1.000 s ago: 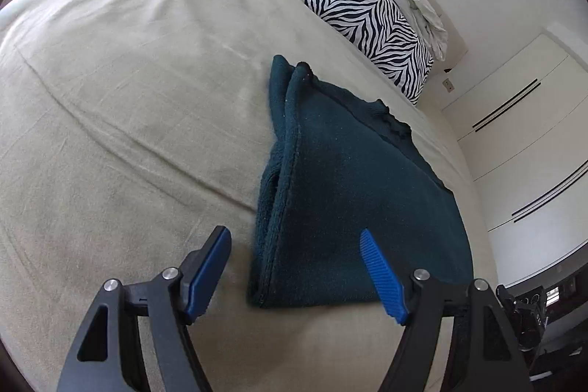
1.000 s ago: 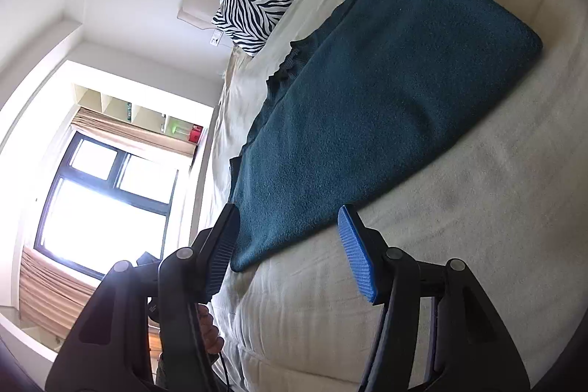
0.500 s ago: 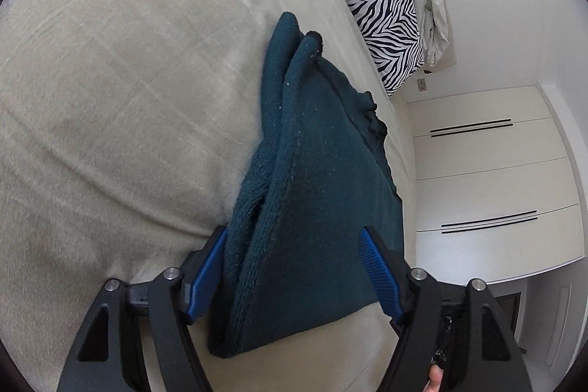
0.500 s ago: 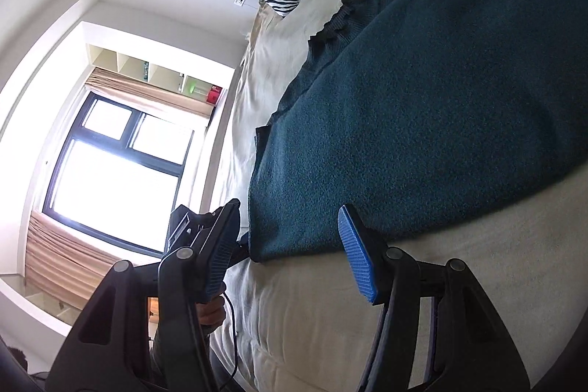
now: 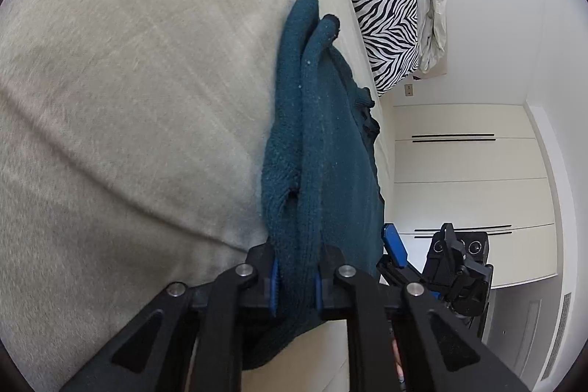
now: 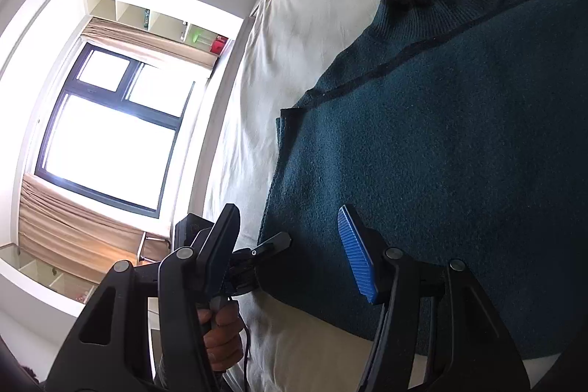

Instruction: Fold small clothes

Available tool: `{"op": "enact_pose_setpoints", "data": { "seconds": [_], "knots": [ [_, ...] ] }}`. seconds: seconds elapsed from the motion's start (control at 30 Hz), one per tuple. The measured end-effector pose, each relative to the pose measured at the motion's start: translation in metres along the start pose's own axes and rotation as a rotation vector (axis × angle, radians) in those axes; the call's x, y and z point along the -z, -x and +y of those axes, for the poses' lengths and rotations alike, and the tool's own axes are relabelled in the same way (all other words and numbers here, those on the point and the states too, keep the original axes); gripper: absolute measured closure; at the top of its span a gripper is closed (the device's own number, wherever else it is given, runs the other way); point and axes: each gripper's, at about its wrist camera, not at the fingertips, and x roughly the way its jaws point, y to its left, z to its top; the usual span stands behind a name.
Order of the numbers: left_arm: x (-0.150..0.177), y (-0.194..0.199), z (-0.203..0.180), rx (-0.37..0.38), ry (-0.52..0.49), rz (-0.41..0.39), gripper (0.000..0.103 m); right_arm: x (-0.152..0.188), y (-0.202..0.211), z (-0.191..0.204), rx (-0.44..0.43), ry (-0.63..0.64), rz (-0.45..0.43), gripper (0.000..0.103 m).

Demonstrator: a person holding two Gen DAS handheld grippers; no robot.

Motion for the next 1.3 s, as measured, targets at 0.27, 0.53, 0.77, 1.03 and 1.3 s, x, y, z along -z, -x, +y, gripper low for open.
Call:
{"op": "enact_pose_setpoints", "data": {
  "seconds": [0.27,0.53,0.77,1.03,1.3],
  "knots": [
    [0.0,0.011,0.005,0.076,0.009,-0.035,0.092,-0.025,-0.061,0.005,0.042,0.009,0.08,0.048],
    [0.0,0.013,0.002,0.078,0.015,-0.056,0.092,-0.026,-0.083,-0.01,0.091,0.032,0.085,0.051],
    [0.003,0.015,-0.031,0.06,-0.041,-0.074,0.092,-0.036,-0.047,-0.02,-0.022,-0.066,0.056,0.049],
    [0.018,-0.029,-0.128,0.044,-0.232,-0.034,0.092,-0.057,0.05,-0.065,-0.161,-0.174,-0.059,0.042],
    [0.06,-0.158,-0.198,0.073,-0.381,0.137,0.092,-0.072,0.135,-0.14,-0.208,-0.287,-0.136,0.034]
  ]
}}
